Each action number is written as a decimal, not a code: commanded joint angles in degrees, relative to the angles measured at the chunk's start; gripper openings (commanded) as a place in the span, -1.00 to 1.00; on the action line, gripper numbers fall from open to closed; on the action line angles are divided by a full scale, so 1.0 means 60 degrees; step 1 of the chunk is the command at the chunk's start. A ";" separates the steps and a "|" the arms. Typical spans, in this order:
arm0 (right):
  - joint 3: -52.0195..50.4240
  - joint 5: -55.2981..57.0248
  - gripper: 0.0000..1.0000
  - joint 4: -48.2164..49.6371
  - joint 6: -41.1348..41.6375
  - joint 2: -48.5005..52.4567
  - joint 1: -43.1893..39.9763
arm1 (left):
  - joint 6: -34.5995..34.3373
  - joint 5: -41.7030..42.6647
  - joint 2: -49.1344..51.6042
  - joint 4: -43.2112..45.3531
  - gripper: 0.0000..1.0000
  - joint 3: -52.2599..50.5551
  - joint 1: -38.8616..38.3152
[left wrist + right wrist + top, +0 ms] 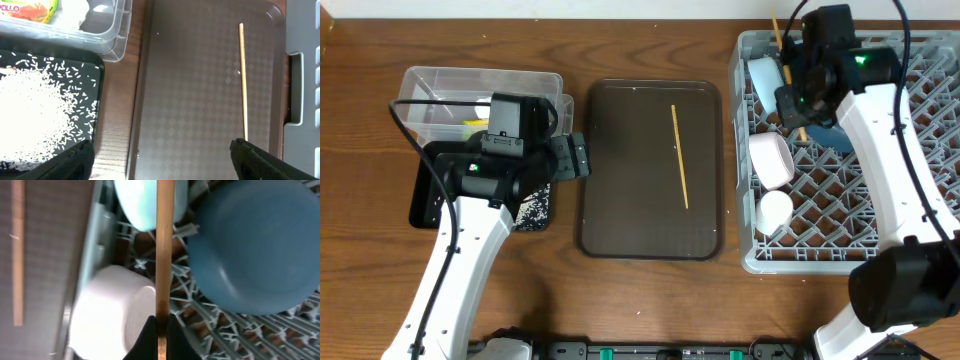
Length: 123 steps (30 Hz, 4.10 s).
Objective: Sort waste into correct bins and load items into the dishwasher rack
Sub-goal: 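Stand the chopstick upright in the dish rack and release, then grasp the second wooden chopstick with the right gripper, then place the second chopstick in the dish rack beside the first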
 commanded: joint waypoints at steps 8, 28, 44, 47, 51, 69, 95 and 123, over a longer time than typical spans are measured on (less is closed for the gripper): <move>-0.1676 0.0885 -0.98 0.1086 -0.0776 -0.0044 -0.0871 | 0.0124 -0.0084 -0.0069 -0.0011 0.79 0.0135 0.0033; -0.2943 0.0018 -0.67 0.0976 0.0430 -0.0102 -0.1180 | 0.0124 -0.0084 -0.0069 -0.0011 0.80 0.0135 0.0033; -0.0776 -0.2546 0.12 0.1395 0.1016 -0.0896 0.0900 | 0.0124 -0.0084 -0.0069 -0.0011 0.79 0.0135 0.0033; -0.0991 -0.2444 0.08 0.2044 0.1016 -0.0459 0.1821 | 0.0124 -0.0084 -0.0069 -0.0011 0.79 0.0135 0.0033; -0.1075 -0.1934 0.01 0.2583 0.1566 0.0521 0.2714 | 0.0127 -0.0080 -0.0069 -0.0011 0.79 0.0135 0.0033; -0.1082 -0.1515 -0.40 0.2820 0.2018 0.3442 0.3461 | 0.0124 -0.0084 -0.0069 -0.0011 0.79 0.0135 0.0033; -0.0991 -0.0444 -0.98 0.2430 0.3337 0.3898 0.3821 | 0.0124 -0.0084 -0.0069 -0.0011 0.79 0.0135 0.0033; -0.0718 0.0499 -0.97 -0.1093 0.1184 -0.1523 -0.0528 | 0.0124 -0.0084 -0.0069 -0.0011 0.79 0.0135 0.0033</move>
